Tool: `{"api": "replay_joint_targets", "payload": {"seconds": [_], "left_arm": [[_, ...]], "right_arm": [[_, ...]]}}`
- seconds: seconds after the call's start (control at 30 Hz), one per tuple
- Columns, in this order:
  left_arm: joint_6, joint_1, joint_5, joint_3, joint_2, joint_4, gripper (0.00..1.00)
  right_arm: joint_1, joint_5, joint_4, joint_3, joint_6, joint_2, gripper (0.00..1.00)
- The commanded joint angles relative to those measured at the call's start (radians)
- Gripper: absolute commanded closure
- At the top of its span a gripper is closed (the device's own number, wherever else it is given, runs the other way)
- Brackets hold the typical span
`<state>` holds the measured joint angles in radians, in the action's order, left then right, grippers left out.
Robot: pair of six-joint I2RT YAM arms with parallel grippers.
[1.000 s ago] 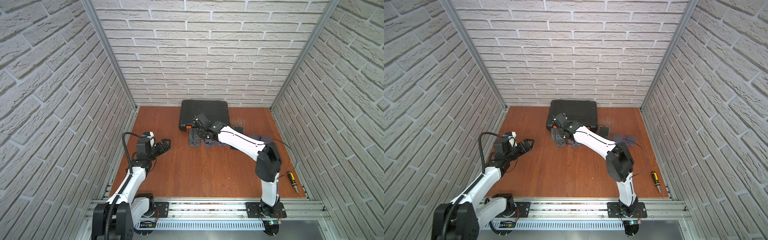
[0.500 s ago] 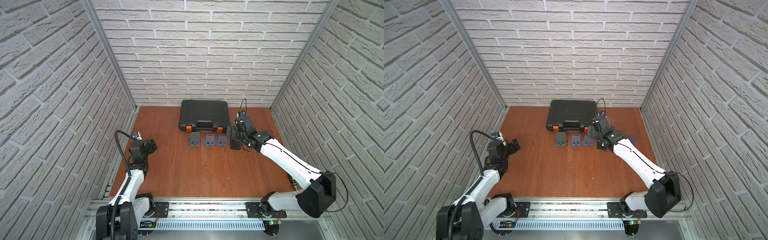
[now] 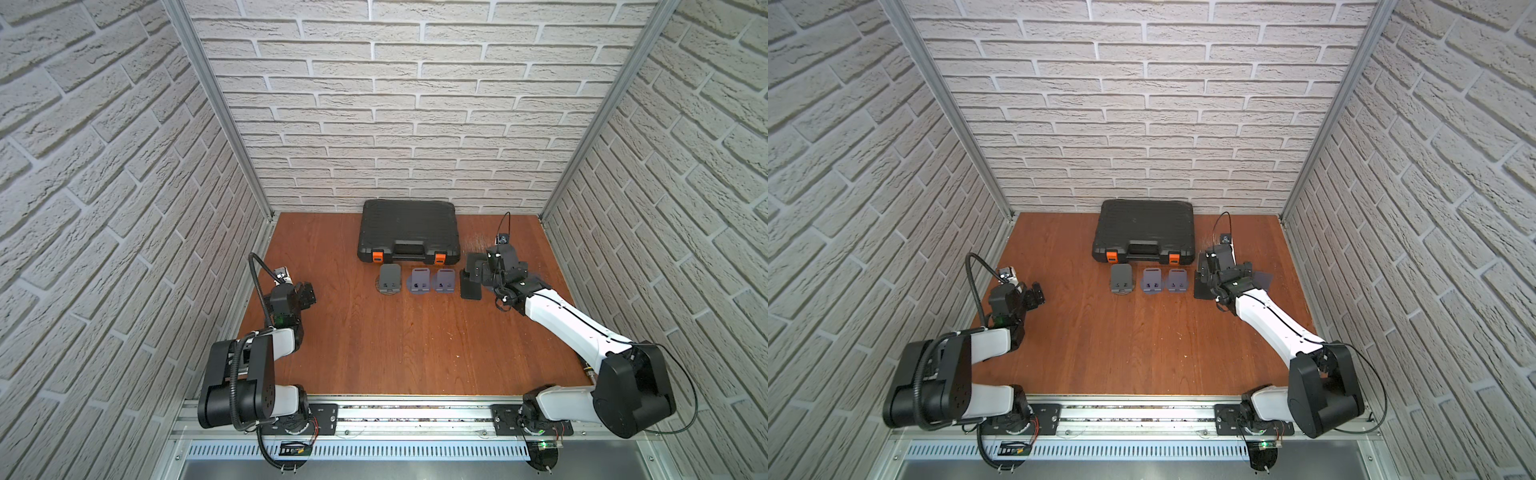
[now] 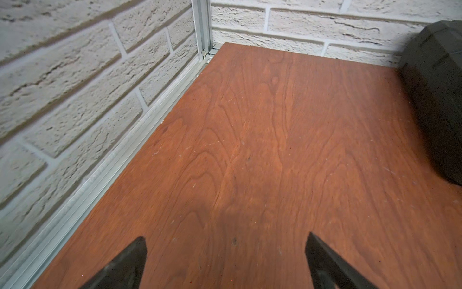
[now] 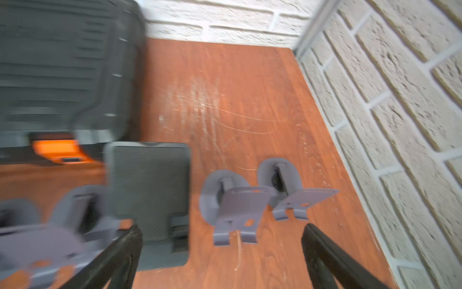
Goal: Open the phone stand
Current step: Place the phone stand at the center of the board, then reset both arms
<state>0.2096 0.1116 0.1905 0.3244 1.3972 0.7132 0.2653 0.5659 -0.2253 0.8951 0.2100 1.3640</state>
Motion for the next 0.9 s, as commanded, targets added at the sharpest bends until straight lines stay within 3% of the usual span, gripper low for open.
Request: {"api": "replay_joint_targets", "payload": {"seconds": [0.0, 0.23, 0.57, 0.87], "left_arm": [[-0.018, 0.006, -0.033, 0.01, 0.077, 0.219, 0.02], [-0.07, -0.025, -0.08, -0.004, 0.179, 0.337, 0.02], [-0.099, -0.05, -0.069, 0.053, 0.175, 0.223, 0.02], [-0.099, -0.051, -0.069, 0.053, 0.175, 0.224, 0.02]], "right_arm": [[-0.013, 0.096, 0.12, -0.04, -0.069, 0.019, 0.0], [-0.05, 0.054, 0.351, -0.203, -0.177, -0.039, 0.0], [-0.121, -0.108, 0.62, -0.364, -0.198, -0.088, 0.0], [-0.154, -0.18, 0.73, -0.415, -0.195, -0.007, 0.0]]}}
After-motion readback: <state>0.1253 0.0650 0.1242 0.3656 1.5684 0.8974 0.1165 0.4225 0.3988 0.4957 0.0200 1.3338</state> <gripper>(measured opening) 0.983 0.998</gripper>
